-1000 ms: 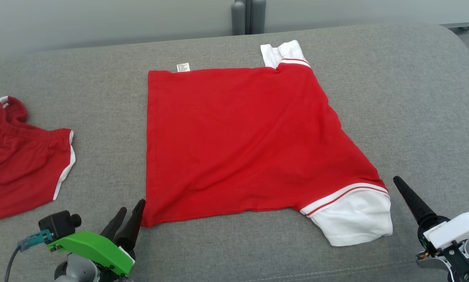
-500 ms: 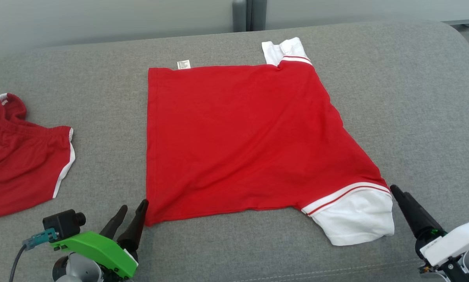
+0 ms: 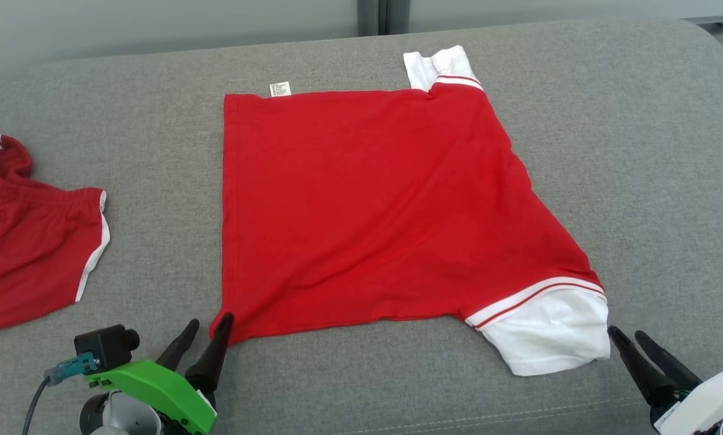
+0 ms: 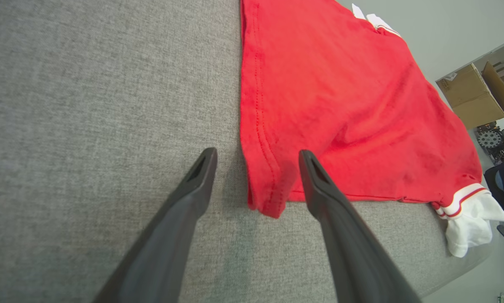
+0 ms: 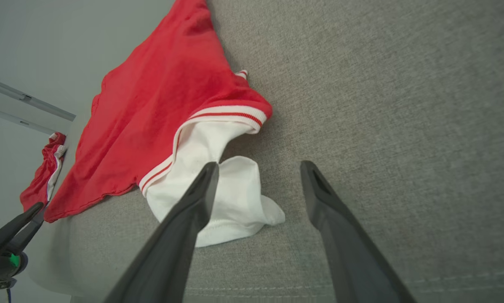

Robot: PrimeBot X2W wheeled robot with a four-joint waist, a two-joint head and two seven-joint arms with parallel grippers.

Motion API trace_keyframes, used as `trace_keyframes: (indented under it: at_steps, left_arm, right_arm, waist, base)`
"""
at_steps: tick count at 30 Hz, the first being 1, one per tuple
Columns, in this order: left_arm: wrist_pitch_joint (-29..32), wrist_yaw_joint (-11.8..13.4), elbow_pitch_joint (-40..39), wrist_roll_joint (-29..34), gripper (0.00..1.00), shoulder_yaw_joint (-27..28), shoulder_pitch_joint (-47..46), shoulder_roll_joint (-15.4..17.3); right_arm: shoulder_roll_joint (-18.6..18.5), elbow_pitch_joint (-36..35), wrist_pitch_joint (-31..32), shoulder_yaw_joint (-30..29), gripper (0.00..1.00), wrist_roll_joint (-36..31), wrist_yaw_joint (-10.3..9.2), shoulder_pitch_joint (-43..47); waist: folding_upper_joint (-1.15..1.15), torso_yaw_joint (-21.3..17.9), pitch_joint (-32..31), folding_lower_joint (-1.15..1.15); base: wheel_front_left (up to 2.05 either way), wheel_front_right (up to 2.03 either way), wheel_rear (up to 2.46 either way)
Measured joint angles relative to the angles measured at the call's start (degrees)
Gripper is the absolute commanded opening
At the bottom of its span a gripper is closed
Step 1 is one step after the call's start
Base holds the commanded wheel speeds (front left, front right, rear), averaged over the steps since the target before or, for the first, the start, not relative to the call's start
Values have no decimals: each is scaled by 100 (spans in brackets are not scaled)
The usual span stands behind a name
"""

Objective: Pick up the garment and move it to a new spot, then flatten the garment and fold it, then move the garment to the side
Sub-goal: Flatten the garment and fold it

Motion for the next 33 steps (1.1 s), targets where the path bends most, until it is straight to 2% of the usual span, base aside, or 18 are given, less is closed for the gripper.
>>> trace_keyframes:
  at_steps: [7, 20, 23, 24, 33]
  left_arm:
    - [0, 0, 0, 36, 100, -57, -1, -7]
    - [18, 24, 75, 80, 100, -132, -3, -23]
    - [59, 24, 121, 80, 100, -181, -3, -27]
    - [59, 24, 134, 80, 100, -186, -3, -29]
    - [135, 48, 215, 163, 100, -232, -4, -15]
  right_arm:
    - [57, 134, 2, 336, 100, -341, 0, -43]
    - [238, 392, 55, 544, 100, -430, 0, -271]
    - [285, 408, 56, 614, 17, -441, 0, -307]
    - [304, 408, 66, 649, 0, -441, 0, -320]
    - [363, 420, 130, 822, 0, -397, 1, -355]
  waist:
    - [0, 8, 46, 0]
    - [0, 77, 73, 0]
    - [0, 86, 71, 0]
    - [0, 87, 69, 0]
    - [0, 65, 52, 0]
  base:
    - [0, 0, 0]
    - [0, 0, 0]
    - [0, 0, 0]
    - [0, 0, 0]
    - [0, 0, 0]
